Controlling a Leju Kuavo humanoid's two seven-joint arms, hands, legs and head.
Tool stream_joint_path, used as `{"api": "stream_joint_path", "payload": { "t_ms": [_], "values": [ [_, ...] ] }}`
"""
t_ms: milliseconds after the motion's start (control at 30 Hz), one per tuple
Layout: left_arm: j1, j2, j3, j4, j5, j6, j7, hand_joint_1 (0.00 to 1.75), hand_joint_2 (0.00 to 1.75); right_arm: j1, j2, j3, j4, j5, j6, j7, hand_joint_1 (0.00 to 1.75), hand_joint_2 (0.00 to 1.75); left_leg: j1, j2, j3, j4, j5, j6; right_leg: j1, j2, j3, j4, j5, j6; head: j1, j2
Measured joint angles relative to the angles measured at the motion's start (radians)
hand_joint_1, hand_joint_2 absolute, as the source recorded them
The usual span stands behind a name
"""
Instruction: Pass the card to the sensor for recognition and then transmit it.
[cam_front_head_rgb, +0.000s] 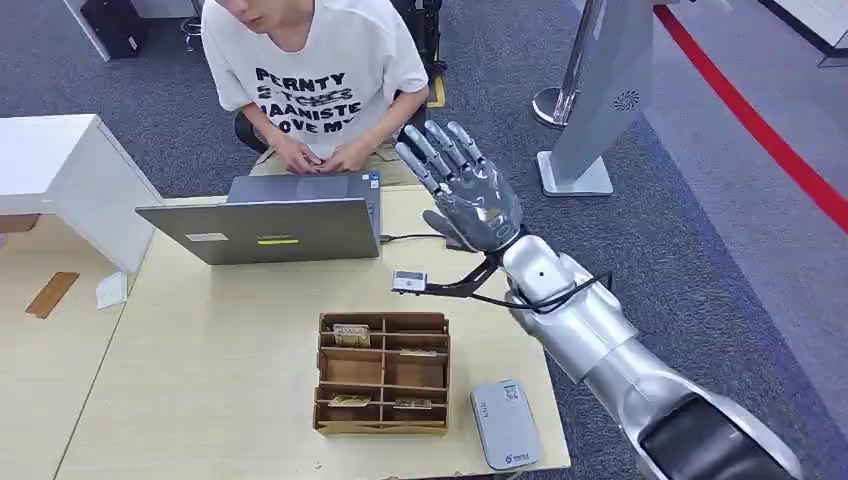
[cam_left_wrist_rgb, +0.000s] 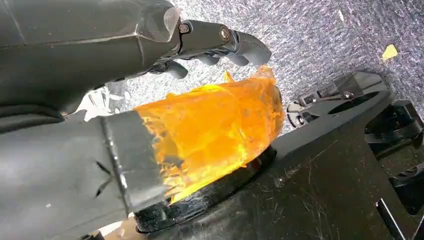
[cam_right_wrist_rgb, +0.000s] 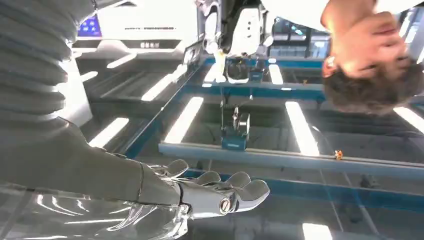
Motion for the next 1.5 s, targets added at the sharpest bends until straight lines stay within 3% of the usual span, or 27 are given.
{"api": "stream_joint_path", "payload": {
  "t_ms": [200,333,400,500,633,700,767,933,1167,1400,1500],
  "values": [
    [0.001,0.0,0.0,0.0,0.013,0.006,-0.003,0.0,0.0,0.045,0.0,-0.011,-0.057,-0.05,0.0,-0.013,0.0,0.0,0.0,0.0,0.0,0.0,0.0,0.0,0.0,0.0,0.0,0.0,0.0,0.0,0.0,0.0],
    [0.011,-0.001,0.0,0.0,0.044,0.02,-0.01,0.0,0.0,0.159,0.012,-0.042,-0.212,-0.239,0.002,-0.046,0.0,0.0,0.0,0.0,0.0,0.0,0.0,0.0,0.0,0.0,0.0,0.0,-0.001,0.001,0.0,0.0],
    [0.019,-0.001,0.001,0.0,0.067,0.032,-0.02,0.0,0.0,0.232,0.026,-0.059,-0.311,-0.398,0.028,-0.063,0.0,0.0,0.0,0.0,-0.001,0.0,-0.001,0.0,0.0,0.0,-0.001,0.0,-0.001,0.001,0.0,0.0],
    [0.04,-0.001,0.013,0.0,0.128,0.051,-0.042,0.0,0.0,0.37,0.067,-0.104,-0.491,-0.838,0.231,-0.063,0.0,0.0,0.0,-0.001,-0.001,-0.001,-0.002,0.0,0.0,-0.001,-0.001,-0.001,-0.003,0.001,0.0,0.0],
    [0.061,-0.001,0.043,0.0,0.187,0.065,-0.05,0.0,0.0,0.538,0.101,-0.152,-0.629,-1.275,0.444,-0.059,0.0,0.0,0.0,-0.001,-0.002,-0.001,-0.002,0.0,0.0,-0.002,-0.001,-0.001,-0.003,0.001,0.0,0.0],
    [0.068,0.0,0.058,0.0,0.209,0.068,-0.05,0.0,0.0,0.606,0.111,-0.176,-0.676,-1.559,0.564,0.004,0.0,0.0,0.0,-0.001,-0.002,-0.001,-0.003,0.0,0.0,-0.002,-0.001,-0.001,-0.003,0.001,0.0,0.0],
    [0.072,0.001,0.068,0.0,0.222,0.069,-0.05,0.0,0.0,0.664,0.113,-0.198,-0.708,-1.735,0.63,0.04,0.0,0.0,0.0,-0.001,-0.002,-0.001,-0.002,0.0,0.0,-0.002,-0.001,-0.001,-0.003,0.001,0.0,0.0],
    [0.076,0.004,0.079,0.0,0.232,0.069,-0.051,0.0,0.0,0.748,0.111,-0.232,-0.785,-1.857,0.703,0.038,0.0,0.0,0.0,-0.001,-0.002,-0.001,-0.003,0.001,0.0,-0.001,-0.001,-0.001,-0.003,0.001,0.0,0.0],
    [0.079,0.005,0.085,0.0,0.233,0.069,-0.057,0.0,0.0,0.775,0.103,-0.241,-0.858,-1.829,0.722,-0.002,0.0,0.0,0.0,-0.001,-0.001,-0.001,-0.003,0.001,0.0,-0.001,-0.001,-0.001,-0.003,0.001,0.0,0.0],
    [0.079,0.006,0.085,0.0,0.231,0.063,-0.068,0.0,0.0,0.777,0.042,-0.223,-0.852,-1.866,0.932,-0.041,0.0,0.0,0.0,0.0,-0.001,-0.001,-0.003,0.001,0.0,-0.001,-0.001,-0.001,-0.003,0.001,0.0,0.0],
    [0.078,0.007,0.085,0.0,0.231,0.062,-0.069,0.0,0.0,0.781,0.029,-0.222,-0.848,-1.868,0.956,-0.05,0.0,0.0,0.0,0.0,-0.001,-0.001,-0.003,0.001,0.0,-0.001,-0.001,-0.001,-0.003,0.001,0.0,0.0]
  ]
}}
